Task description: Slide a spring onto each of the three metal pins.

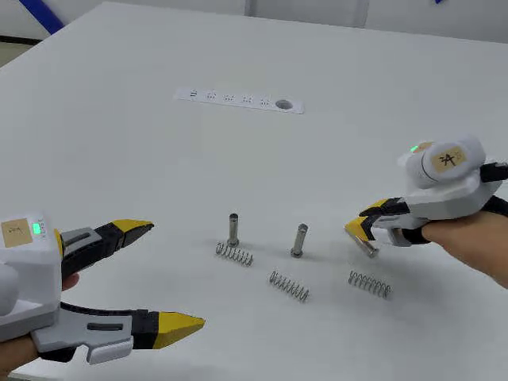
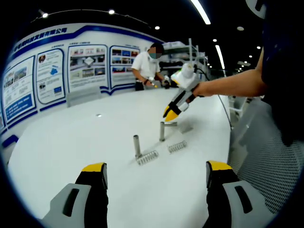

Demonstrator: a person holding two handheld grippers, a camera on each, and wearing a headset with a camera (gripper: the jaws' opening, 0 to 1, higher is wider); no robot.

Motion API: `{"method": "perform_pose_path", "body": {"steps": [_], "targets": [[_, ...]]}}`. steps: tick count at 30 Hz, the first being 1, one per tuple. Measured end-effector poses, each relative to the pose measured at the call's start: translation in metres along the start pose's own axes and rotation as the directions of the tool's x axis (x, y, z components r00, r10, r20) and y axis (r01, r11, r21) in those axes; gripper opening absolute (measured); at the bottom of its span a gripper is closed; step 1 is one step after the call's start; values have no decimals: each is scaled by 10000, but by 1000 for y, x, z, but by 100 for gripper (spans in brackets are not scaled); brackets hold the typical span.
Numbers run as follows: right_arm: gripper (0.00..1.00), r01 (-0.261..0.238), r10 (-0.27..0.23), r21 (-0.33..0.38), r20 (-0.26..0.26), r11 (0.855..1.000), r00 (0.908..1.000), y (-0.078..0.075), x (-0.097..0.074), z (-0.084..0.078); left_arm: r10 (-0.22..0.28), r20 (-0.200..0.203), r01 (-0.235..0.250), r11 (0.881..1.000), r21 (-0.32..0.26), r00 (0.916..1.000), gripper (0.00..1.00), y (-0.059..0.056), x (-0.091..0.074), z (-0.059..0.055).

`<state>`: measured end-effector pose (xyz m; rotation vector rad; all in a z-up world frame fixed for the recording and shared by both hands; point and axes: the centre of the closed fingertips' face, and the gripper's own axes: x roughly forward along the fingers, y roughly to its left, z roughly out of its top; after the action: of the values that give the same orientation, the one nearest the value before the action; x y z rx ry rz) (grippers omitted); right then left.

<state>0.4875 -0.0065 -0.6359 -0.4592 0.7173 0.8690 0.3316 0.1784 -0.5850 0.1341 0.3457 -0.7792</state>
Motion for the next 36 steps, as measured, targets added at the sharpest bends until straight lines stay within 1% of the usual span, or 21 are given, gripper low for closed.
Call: {"method": "perform_pose_path", "body": {"steps": [5,10,13,20,25,31,36], "targets": [[16,84,-76,226,-344,9997,9994,-1,8,-6,-38,-19,38,10000,-44,10000,87,-1,1,-2],[14,133,-114,350,-536,9993,9985,-3,12,-8,-37,-13,36,10000,-83,10000,86,-1,1,-3],[13,85,-48,548,-664,9985,9978,-3,15,-10,-32,-11,32,9999,-103,10000,86,0,1,-4],[10,180,-108,767,-933,9969,9956,-6,20,-14,-30,-13,30,9999,-138,10000,86,0,1,-5],[10,179,-94,868,-978,9961,9952,-5,20,-14,-23,-9,23,9999,-161,10000,85,0,1,-5],[10,127,5,1127,-1164,9935,9932,-5,21,-16,8,-10,-8,9998,-179,10000,85,1,0,-5],[9,129,5,976,-1357,9951,9907,-3,21,-16,5,-15,-5,9998,-179,10000,85,1,0,-6]]}}
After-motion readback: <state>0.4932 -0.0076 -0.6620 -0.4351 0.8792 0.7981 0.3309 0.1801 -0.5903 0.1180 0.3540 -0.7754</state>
